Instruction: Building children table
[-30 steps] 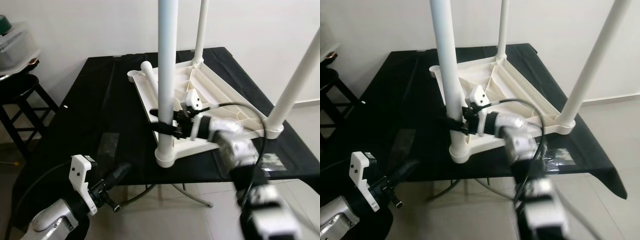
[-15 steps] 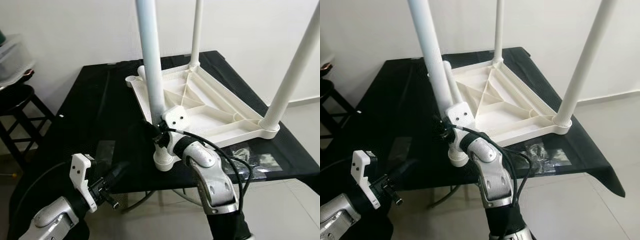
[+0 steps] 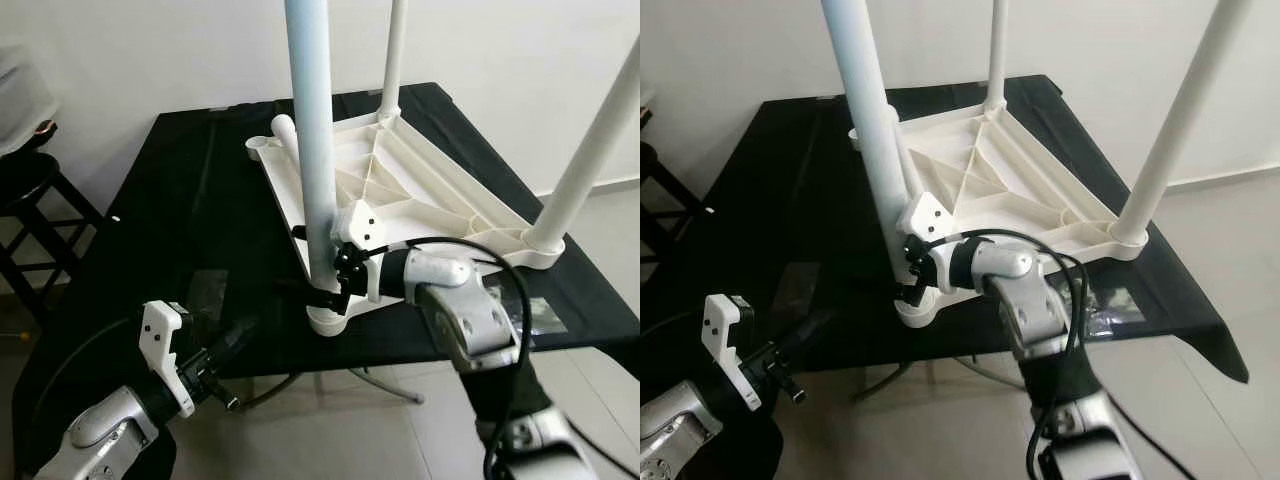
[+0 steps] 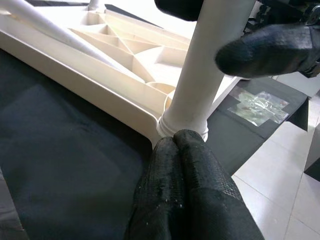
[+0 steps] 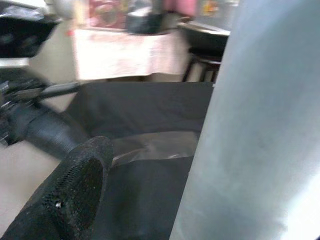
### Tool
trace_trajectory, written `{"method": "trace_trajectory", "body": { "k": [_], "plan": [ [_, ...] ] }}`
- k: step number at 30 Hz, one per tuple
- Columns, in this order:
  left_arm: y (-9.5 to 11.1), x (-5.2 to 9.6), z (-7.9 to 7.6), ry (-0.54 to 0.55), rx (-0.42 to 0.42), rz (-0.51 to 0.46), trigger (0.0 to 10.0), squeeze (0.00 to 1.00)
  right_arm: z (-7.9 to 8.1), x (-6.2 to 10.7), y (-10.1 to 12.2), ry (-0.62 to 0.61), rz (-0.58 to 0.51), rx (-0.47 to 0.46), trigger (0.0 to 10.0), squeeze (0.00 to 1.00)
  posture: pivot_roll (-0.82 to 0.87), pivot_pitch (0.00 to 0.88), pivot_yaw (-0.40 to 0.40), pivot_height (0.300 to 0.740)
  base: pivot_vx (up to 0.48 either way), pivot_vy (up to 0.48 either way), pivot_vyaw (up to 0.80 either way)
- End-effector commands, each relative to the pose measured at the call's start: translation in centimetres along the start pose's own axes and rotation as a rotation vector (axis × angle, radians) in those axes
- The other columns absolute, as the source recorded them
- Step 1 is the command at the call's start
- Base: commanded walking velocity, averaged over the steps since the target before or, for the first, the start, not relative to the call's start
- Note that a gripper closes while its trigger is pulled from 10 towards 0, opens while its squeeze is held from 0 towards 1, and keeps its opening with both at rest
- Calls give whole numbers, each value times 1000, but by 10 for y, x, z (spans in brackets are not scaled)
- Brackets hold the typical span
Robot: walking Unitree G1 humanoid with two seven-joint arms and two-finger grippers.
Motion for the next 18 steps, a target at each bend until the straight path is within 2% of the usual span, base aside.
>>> {"method": "trace_trajectory", "body": {
  "k": [1,2,5,9,10,11,12,14,18],
  "plan": [
    [0,3,-3,0,0,5,10000,0,10,-3,-1,143,20,9,10000,0,56,91,63,740,0,0,0],
    [0,3,-3,0,0,5,10000,0,10,-3,-1,143,20,9,10000,0,56,91,63,740,0,0,0],
    [1,5,-6,-1,2,8,10000,0,13,5,-7,256,87,14,10000,0,71,107,56,740,0,0,0],
    [2,7,-7,-1,3,10,10000,0,15,8,-6,307,93,8,10000,0,76,117,57,740,0,0,0],
    [2,7,-8,-1,3,11,10000,0,12,10,-5,312,90,4,8941,0,78,117,57,740,0,0,0],
    [2,7,-8,-2,3,11,10000,0,10,12,-4,319,90,7,4863,0,78,120,57,740,0,0,0],
    [2,8,-9,-3,4,12,10000,0,7,15,-3,319,90,6,0,0,77,125,55,740,0,0,0],
    [2,8,-9,-4,5,13,10000,0,2,17,-8,312,113,13,0,0,77,125,55,740,0,0,0],
    [3,8,-9,-4,5,13,10000,0,6,18,-12,332,116,8,0,0,76,127,55,740,0,0,0]
  ]
}}
Point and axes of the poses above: a point about 5 cm out from each wrist's last joint towards the gripper, its own x axis pointing back from the gripper into the wrist, its own y axis along the axis of the wrist's last joint, z = x × y, the point moved 6 cm from there along -x, pointing out of the wrist towards the gripper, and after that the axes turned 8 degrees about -x, right-handed, at the moved point
